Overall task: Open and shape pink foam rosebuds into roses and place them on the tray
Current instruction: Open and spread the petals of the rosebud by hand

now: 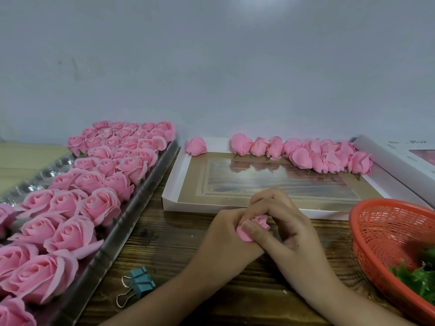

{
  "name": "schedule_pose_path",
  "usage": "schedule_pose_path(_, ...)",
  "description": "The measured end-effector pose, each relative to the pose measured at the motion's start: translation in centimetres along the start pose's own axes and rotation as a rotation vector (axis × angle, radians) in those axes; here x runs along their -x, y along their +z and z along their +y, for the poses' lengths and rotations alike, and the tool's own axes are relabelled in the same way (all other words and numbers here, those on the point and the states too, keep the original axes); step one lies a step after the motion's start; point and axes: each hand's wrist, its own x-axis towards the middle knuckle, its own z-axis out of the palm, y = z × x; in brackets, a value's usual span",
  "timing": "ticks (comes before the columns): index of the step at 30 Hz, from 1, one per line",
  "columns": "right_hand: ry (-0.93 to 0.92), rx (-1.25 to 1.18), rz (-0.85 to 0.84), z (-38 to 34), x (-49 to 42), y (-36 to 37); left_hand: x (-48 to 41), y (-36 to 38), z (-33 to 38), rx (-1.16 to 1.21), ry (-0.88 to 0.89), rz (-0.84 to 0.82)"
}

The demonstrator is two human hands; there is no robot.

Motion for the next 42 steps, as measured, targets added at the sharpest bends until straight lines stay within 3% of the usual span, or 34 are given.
schedule_pose_path(7,0.06,0.037,0.062,0.0,0.2,0.1,0.0,0.3,-0.5,-0.164,0.078,0.176)
schedule_pose_path(11,0.019,0.083,0.043,0.0,0.1,0.2,0.0,0.4,-0.7,-0.148,0.01,0.177)
schedule_pose_path(14,-0.005,0.085,0.025,0.1,0.1,0.2,0.0,0.3,-0.8,-0.233,0.035,0.165)
schedule_pose_path(21,-0.004,0.034,-0.012,0.3,0.0,0.0,-0.3,0.1,-0.5,-0.163,0.044,0.076)
schedule_pose_path(33,-0.012,0.134,0.002,-0.3,0.2,0.2,-0.1,0.4,-1.5,-0.074,0.038,0.127)
schedule_pose_path(42,-0.038,0.102,-0.048,0.0,0.0,0.0,-0.7,0.6,-2.3,-0.277,-0.029,0.095)
